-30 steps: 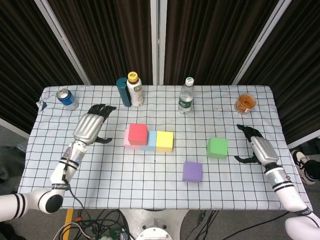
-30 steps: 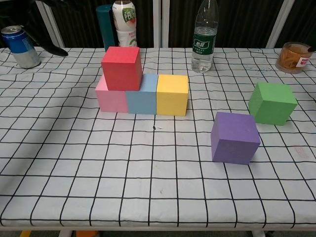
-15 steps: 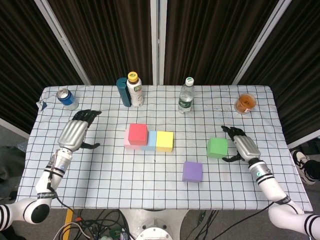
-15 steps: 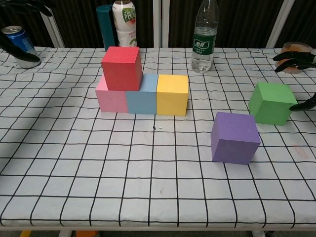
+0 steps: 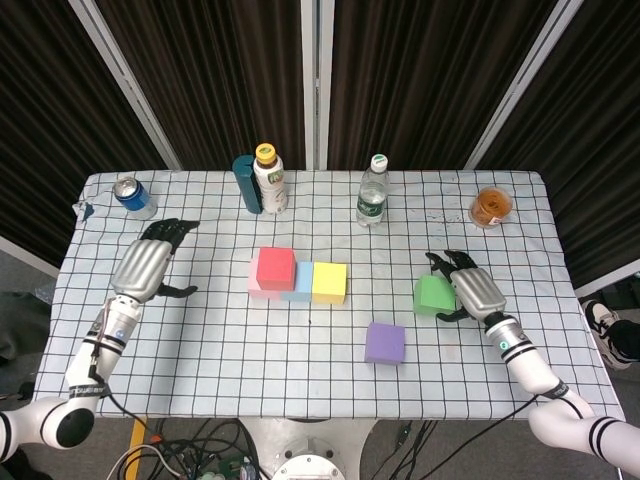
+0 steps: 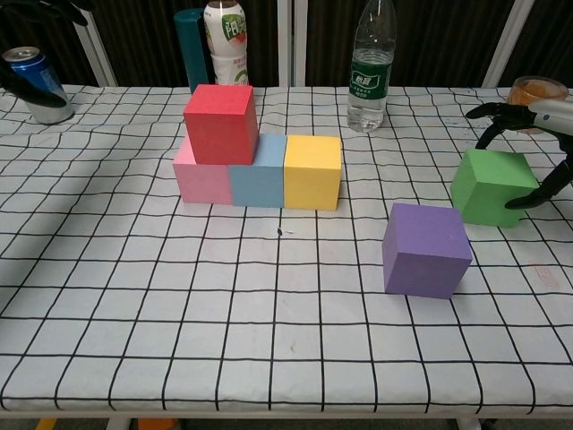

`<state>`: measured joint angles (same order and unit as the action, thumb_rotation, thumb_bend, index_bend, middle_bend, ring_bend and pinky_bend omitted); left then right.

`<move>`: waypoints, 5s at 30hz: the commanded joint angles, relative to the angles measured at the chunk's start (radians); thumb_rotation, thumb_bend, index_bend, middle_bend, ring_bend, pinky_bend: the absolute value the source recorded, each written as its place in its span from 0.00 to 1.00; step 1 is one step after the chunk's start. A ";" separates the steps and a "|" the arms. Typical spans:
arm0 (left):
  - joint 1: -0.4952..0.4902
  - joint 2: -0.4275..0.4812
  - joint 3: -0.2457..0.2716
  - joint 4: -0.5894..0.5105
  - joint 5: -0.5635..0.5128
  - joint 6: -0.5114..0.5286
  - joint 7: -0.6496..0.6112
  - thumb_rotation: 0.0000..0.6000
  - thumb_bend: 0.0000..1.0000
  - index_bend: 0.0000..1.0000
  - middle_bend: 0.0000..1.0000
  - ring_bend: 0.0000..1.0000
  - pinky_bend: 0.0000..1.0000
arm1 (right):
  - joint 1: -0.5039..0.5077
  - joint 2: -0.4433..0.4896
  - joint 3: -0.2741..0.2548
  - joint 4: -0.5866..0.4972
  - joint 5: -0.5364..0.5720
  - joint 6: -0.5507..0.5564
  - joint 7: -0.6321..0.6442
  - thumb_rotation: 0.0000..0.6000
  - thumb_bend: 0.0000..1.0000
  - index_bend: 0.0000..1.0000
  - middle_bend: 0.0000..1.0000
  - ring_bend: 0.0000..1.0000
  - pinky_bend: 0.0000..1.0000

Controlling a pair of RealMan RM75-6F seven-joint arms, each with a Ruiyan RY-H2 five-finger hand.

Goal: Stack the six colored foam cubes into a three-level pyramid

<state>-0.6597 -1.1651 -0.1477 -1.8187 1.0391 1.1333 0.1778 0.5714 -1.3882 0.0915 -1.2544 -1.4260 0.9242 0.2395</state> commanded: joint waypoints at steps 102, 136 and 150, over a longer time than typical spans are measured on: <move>0.359 -0.012 0.058 0.153 0.347 0.203 -0.156 1.00 0.09 0.14 0.12 0.07 0.10 | 0.571 -0.172 0.167 -0.278 0.764 -0.058 -0.687 1.00 0.10 0.00 0.38 0.05 0.00; 0.369 -0.012 0.050 0.156 0.352 0.193 -0.167 1.00 0.09 0.14 0.12 0.07 0.10 | 0.582 -0.186 0.169 -0.262 0.785 -0.061 -0.690 1.00 0.08 0.00 0.33 0.04 0.00; 0.369 -0.014 0.048 0.160 0.353 0.186 -0.171 1.00 0.09 0.14 0.12 0.07 0.10 | 0.578 -0.164 0.162 -0.292 0.799 -0.063 -0.694 1.00 0.06 0.00 0.16 0.00 0.00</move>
<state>-0.2908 -1.1790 -0.0999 -1.6586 1.3924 1.3196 0.0071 1.1524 -1.5596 0.2539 -1.5369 -0.6268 0.8610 -0.4572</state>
